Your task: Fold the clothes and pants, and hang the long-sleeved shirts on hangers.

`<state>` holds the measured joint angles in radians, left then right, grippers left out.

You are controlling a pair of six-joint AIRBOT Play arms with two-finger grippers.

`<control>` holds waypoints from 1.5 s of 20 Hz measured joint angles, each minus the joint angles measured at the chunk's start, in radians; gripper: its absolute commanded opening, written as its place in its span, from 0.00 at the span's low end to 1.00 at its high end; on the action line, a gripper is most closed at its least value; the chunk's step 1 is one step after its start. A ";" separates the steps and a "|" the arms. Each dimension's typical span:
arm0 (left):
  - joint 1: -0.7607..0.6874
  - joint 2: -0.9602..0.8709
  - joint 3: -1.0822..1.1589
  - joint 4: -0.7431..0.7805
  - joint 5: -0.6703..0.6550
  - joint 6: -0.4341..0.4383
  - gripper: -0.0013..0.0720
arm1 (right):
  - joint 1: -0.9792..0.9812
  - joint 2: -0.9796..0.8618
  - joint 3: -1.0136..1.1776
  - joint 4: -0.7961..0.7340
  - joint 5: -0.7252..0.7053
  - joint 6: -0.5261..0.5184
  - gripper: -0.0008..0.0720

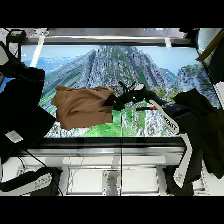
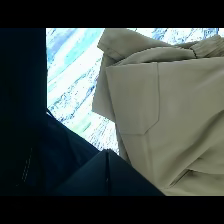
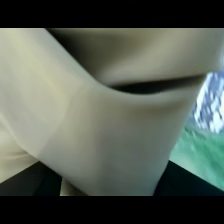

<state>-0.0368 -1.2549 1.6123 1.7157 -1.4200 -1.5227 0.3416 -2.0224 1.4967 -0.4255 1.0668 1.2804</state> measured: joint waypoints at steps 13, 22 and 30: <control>0.000 0.000 0.000 0.000 0.000 0.000 0.04 | -0.045 0.025 0.119 0.035 -0.154 -0.011 0.04; 0.000 0.000 0.000 0.001 0.001 0.000 0.04 | -0.506 0.134 0.307 -0.116 0.058 0.029 0.04; 0.000 0.000 0.000 0.001 0.002 0.000 0.04 | -1.012 0.404 0.325 -0.292 0.227 0.060 0.04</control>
<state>-0.0368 -1.2549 1.6123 1.7164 -1.4185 -1.5230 -0.6708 -1.6184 1.8214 -0.7177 1.2942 1.3407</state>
